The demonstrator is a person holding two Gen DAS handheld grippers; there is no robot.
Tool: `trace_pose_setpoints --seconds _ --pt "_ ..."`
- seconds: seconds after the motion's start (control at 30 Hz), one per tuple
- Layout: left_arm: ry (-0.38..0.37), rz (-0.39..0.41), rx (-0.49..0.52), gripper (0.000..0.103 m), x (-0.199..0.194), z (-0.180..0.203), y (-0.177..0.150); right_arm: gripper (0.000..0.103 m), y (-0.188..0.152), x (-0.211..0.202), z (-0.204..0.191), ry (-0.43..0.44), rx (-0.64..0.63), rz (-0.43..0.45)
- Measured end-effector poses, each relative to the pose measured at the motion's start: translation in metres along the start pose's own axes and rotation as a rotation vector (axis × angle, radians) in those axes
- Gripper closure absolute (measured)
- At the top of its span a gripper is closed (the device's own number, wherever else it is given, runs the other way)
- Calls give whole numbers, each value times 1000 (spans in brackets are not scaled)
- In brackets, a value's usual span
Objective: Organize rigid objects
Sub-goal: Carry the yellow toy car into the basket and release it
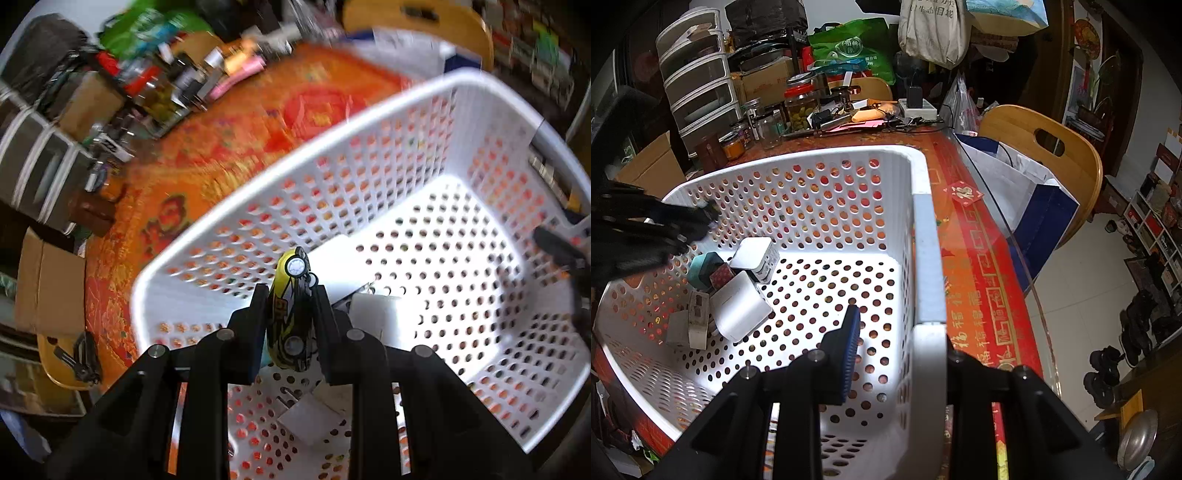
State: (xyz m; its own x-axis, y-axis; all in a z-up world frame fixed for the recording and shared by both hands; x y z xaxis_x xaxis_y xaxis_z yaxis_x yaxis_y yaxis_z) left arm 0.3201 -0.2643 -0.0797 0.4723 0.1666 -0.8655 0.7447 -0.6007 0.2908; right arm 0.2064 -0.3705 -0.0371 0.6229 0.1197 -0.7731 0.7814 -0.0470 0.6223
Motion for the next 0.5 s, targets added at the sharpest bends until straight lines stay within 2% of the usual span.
trace_pose_setpoints --seconds 0.13,0.33,0.37,0.4,0.47,0.5 --pt "-46 -109 28 81 30 16 5 75 0 1 0 1 -1 -1" --pt "-64 -146 20 81 45 17 10 75 -1 0 1 5 6 3" --pt "-65 -143 14 75 45 16 11 75 -1 0 1 5 6 3" --pt "-69 -143 12 57 47 15 12 75 -1 0 1 6 6 3" --pt "-53 -129 15 36 48 10 13 75 -1 0 2 6 6 0" --pt "-49 -111 9 36 44 4 12 75 -2 1 2 7 7 -1"
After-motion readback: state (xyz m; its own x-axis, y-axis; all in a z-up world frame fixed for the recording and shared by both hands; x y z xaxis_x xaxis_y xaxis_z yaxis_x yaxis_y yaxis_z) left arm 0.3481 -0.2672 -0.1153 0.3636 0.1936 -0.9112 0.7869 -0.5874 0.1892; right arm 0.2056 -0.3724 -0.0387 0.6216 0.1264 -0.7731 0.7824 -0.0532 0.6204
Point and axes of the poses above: each gripper's, at about its wrist camera, not at the fingertips, and x roughly the way its jaws point, z to its right, y to its top, the point moved 4 cm from there along x, roughly the way its jaws point, and after that the axes turned 6 degrees about y, right-handed, at the moved point
